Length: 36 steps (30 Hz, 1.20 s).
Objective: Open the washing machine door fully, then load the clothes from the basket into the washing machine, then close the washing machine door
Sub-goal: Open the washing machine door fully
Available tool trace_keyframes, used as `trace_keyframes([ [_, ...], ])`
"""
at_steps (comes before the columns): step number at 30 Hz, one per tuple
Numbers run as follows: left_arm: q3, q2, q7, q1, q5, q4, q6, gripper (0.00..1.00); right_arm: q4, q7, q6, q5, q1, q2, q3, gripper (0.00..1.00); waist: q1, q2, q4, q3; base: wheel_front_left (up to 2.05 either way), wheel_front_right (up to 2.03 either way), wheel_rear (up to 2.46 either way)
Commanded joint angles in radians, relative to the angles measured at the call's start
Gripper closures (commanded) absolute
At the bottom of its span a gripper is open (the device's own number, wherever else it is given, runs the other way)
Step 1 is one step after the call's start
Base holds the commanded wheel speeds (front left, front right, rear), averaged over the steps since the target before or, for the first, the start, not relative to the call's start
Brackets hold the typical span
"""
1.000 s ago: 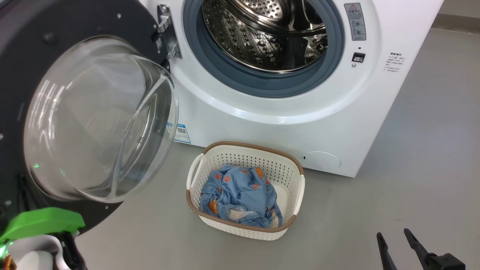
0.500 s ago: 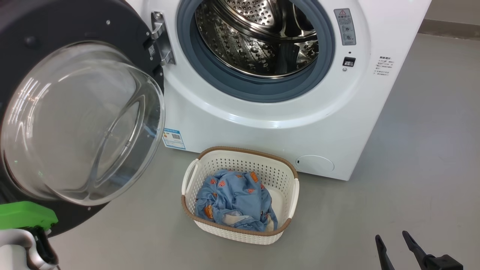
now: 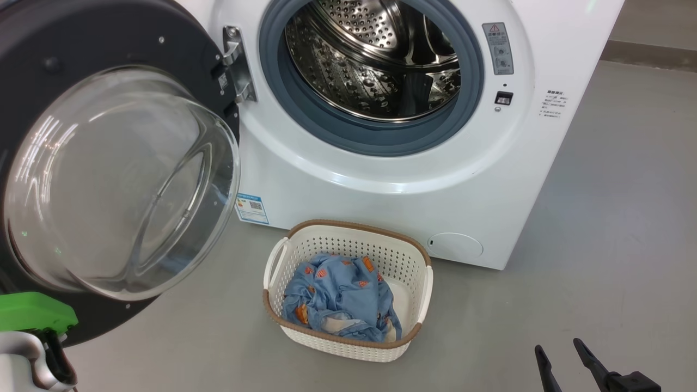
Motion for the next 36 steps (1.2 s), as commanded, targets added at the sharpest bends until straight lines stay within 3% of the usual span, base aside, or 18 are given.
trace_keyframes([
  [1,0.043,0.039,-0.008,-0.038,0.011,-0.027,-0.005,1.00,-0.019,-0.012,0.002,0.015,-0.016,-0.011,0.029,0.00,0.0000,-0.0001,0.000,-0.003,0.00,0.00,0.00],
  [12,0.060,-0.054,-0.008,0.031,0.030,-0.152,-0.051,1.00,-0.012,-0.012,0.002,0.022,-0.009,0.000,0.034,0.00,0.0000,-0.0001,-0.017,-0.021,0.00,0.00,0.00],
  [18,0.028,-0.088,-0.008,0.077,0.024,-0.328,-0.077,1.00,-0.013,-0.012,0.002,0.024,-0.011,0.007,0.043,0.00,0.0000,-0.0001,-0.046,-0.023,0.00,0.00,0.00],
  [21,-0.015,-0.098,-0.008,0.114,0.019,-0.440,-0.088,0.57,-0.015,-0.012,0.002,0.025,-0.014,0.008,0.044,0.00,0.0000,-0.0001,-0.067,-0.020,0.00,0.00,0.00],
  [22,-0.034,-0.100,-0.008,0.130,0.017,-0.473,-0.088,0.48,-0.016,-0.012,0.002,0.026,-0.015,0.009,0.043,0.00,0.0000,-0.0001,-0.074,-0.019,0.00,0.00,0.00],
  [25,-0.091,-0.103,-0.007,0.178,0.007,-0.559,-0.081,0.00,-0.020,-0.012,0.002,0.026,-0.018,0.011,0.046,0.00,0.0000,-0.0001,-0.097,-0.016,0.00,0.00,0.00],
  [30,-0.192,-0.104,0.019,0.256,0.000,-0.639,-0.089,0.00,-0.031,-0.012,0.002,0.027,-0.026,0.014,0.048,0.00,0.0000,-0.0001,-0.141,-0.006,0.00,0.00,0.00],
  [36,-0.294,-0.105,0.024,0.311,-0.010,-0.616,-0.124,0.00,-0.052,-0.012,0.002,0.028,-0.047,0.016,0.057,0.00,0.0000,-0.0001,-0.199,0.011,0.00,0.00,0.00],
])
